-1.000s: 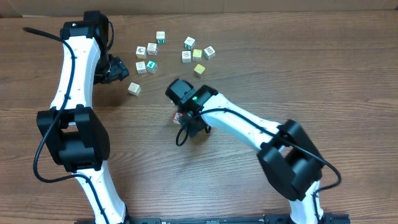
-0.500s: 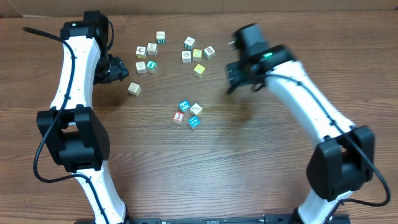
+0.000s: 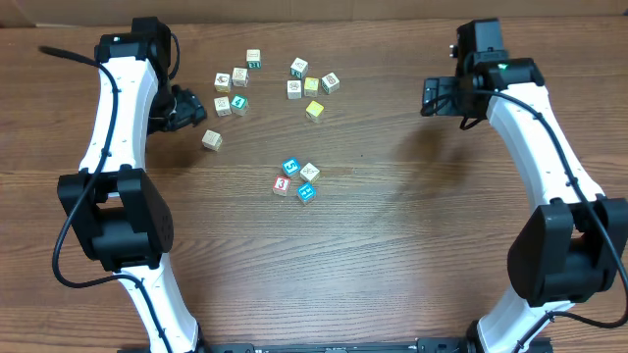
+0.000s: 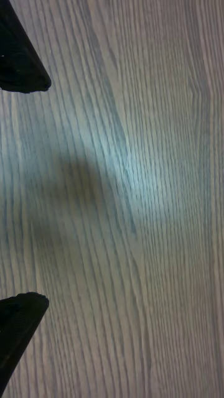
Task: Form a circle
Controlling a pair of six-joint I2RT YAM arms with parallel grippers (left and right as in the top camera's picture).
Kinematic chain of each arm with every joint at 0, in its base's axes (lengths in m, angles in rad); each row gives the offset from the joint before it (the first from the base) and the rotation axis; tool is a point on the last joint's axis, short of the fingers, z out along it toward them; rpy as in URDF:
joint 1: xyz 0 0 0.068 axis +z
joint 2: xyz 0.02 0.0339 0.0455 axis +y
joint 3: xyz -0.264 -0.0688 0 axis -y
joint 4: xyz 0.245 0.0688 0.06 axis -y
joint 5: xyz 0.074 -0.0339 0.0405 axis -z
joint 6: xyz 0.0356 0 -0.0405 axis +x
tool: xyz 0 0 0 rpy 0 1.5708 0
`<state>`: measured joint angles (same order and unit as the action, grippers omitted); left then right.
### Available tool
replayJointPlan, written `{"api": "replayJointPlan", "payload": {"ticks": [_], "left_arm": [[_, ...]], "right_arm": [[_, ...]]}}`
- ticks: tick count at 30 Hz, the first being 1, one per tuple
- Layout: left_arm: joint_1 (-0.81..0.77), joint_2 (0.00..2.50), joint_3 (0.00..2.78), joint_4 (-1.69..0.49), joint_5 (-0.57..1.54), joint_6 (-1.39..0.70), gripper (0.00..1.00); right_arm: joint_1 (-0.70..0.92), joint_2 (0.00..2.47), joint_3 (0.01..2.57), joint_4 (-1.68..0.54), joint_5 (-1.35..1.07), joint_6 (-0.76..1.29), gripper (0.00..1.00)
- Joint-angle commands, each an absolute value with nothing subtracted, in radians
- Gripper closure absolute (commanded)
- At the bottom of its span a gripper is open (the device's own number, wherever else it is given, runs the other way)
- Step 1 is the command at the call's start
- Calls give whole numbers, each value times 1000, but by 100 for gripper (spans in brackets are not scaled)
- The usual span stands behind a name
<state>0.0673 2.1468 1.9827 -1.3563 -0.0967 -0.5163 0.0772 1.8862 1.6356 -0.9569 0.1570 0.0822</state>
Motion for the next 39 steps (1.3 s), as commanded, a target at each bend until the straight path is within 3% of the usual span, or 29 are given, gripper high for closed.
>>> {"api": "replayJointPlan", "payload": {"ticks": [1,3,7,9,12,15,22,30,35,39], "left_arm": [[62,2120,1998,-1356,126,-455,64],[39,2120,1998,-1376,261,-352,73],[-30,2120,1998,-1428,286,-156,70],[-74,2120,1998,-1456,252,-138,58],[-139,2120,1998,-1483,202,-138,28],[-199,2120,1998,-1497,158,-138,13],[-318,2120,1956,-1480,85,-190,31],[-405,2120,1808,-1406,-9,-224,33],[-411,2120,1742,-1351,-7,-233,56],[-403,2120,1713,-1325,-7,-233,53]], "right_arm": [[76,1872,1644,-952,156,84,0],[76,1872,1644,-952,156,84,0],[76,1872,1644,-952,156,84,0],[76,1872,1644,-952,156,84,0],[76,1872,1644,-952,156,84,0],[76,1872,1644,-952,156,84,0],[76,1872,1644,-952,156,84,0],[76,1872,1644,-952,156,84,0],[76,1872,1644,-952,156,84,0],[76,1872,1644,-952,156,84,0]]}}
